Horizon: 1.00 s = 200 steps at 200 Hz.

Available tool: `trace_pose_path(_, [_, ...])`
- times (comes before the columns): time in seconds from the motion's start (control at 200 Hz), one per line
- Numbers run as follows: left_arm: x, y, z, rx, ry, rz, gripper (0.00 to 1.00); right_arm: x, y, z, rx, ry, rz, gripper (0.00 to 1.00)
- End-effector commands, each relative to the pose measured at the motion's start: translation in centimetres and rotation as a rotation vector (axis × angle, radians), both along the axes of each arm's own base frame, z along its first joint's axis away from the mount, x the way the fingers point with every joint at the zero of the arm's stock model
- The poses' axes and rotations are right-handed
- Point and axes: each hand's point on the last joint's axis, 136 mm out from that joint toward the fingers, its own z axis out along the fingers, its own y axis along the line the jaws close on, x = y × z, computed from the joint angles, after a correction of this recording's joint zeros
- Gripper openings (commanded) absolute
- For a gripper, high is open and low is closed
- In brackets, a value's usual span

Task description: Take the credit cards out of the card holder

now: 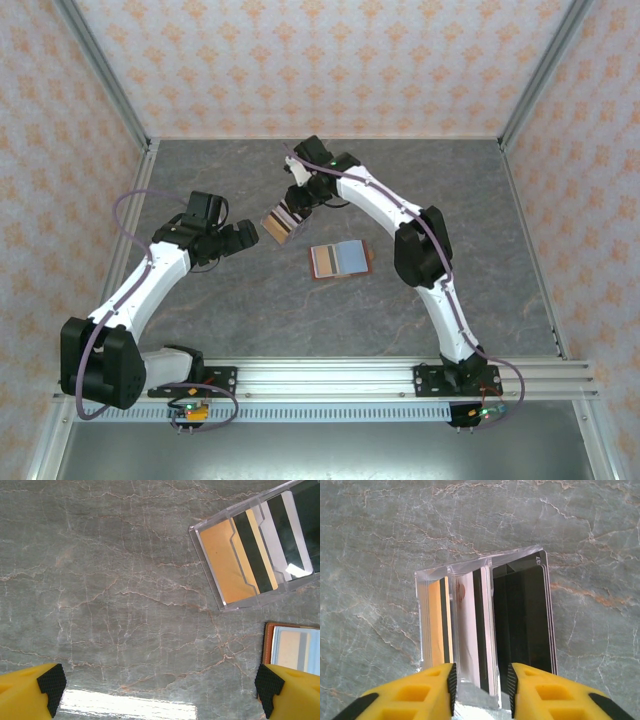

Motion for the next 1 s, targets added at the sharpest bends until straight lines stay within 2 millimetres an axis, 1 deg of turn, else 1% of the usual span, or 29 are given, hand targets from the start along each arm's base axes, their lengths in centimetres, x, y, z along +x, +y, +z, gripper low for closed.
trace_pose_path(0.0, [-0.7,0.3,-1.0,0.021,0.041,-0.005,1.0,-0.2,-0.4,2.9,0.016,-0.014,-0.044,0.39])
trace_pose_path(0.05, [-0.8,0.1,-1.1,0.015,0.042,-0.01,1.0,-0.4,-0.9,4.1,0.026,-0.026,-0.076,0.41])
trace_pose_path(0.08, [-0.8,0.1,-1.1,0.012,0.043,-0.01,1.0,-0.5,-1.2,4.5,0.029,-0.026,-0.102,0.42])
trace_pose_path(0.13, [-0.8,0.0,-1.1,0.008,0.046,-0.011,1.0,-0.7,-2.2,5.8,0.032,-0.042,-0.156,0.45])
trace_pose_path(0.145, [-0.9,0.0,-1.2,0.007,0.047,-0.013,1.0,-0.9,-2.5,5.6,0.024,-0.04,-0.171,0.46])
trace_pose_path(0.175, [-0.9,-0.1,-1.2,0.003,0.048,-0.014,1.0,-1.1,-3.3,6.1,0.026,-0.044,-0.214,0.48])
trace_pose_path(0.215, [-0.8,-0.1,-1.2,-0.002,0.048,-0.013,1.0,-1.9,-4.3,6.0,0.024,-0.033,-0.254,0.5])
trace_pose_path(0.255, [-0.9,-0.2,-1.3,-0.004,0.048,-0.013,1.0,-3.2,-4.9,5.7,0.033,-0.012,-0.261,0.52])
trace_pose_path(0.27, [-0.9,-0.1,-1.3,-0.005,0.049,-0.011,1.0,-3.7,-5.1,6.2,0.047,-0.013,-0.26,0.54])
trace_pose_path(0.285, [-0.9,-0.2,-1.4,-0.005,0.052,-0.012,1.0,-4.3,-5.4,5.8,0.046,-0.001,-0.26,0.55])
trace_pose_path(0.335, [-0.9,-0.3,-1.4,-0.012,0.055,-0.009,1.0,-5.9,-6.5,5.7,0.059,-0.003,-0.276,0.6])
trace_pose_path(0.375, [-0.9,-0.4,-1.5,-0.017,0.057,-0.012,1.0,-6.8,-7.7,5.2,0.049,-0.012,-0.31,0.63])
trace_pose_path(0.41, [-0.9,-0.5,-1.5,-0.025,0.055,-0.016,1.0,-7.4,-8.9,5.3,0.041,-0.026,-0.346,0.66])
trace_pose_path(0.47, [-0.9,-1.0,-1.6,-0.048,0.056,-0.029,1.0,-8.6,-11.1,4.3,-0.011,-0.026,-0.408,0.67])
trace_pose_path(0.5, [-0.9,-1.2,-1.7,-0.072,0.062,-0.009,1.0,-9.0,-12.2,3.7,-0.038,-0.022,-0.443,0.68])
trace_pose_path(0.566, [-0.8,-1.6,-1.8,-0.093,0.064,-0.011,1.0,-10.1,-13.7,2.4,-0.082,-0.007,-0.502,0.68])
trace_pose_path(0.626, [-0.7,-1.9,-2.0,-0.112,0.072,-0.01,1.0,-10.9,-14.1,1.3,-0.096,0.011,-0.524,0.69])
trace_pose_path(0.746, [-0.2,-2.6,-2.3,-0.148,0.075,0.006,1.0,-11.9,-13.5,-0.5,-0.135,0.016,-0.53,0.68])
trace_pose_path(0.861, [0.7,-3.8,-2.3,-0.241,0.052,0.033,1.0,-12.1,-12.5,-2.2,-0.159,0.052,-0.516,0.68])
trace_pose_path(0.996, [1.2,-5.1,-2.5,-0.32,0.067,0.041,1.0,-11.9,-12.7,-4.0,-0.212,0.062,-0.528,0.68])
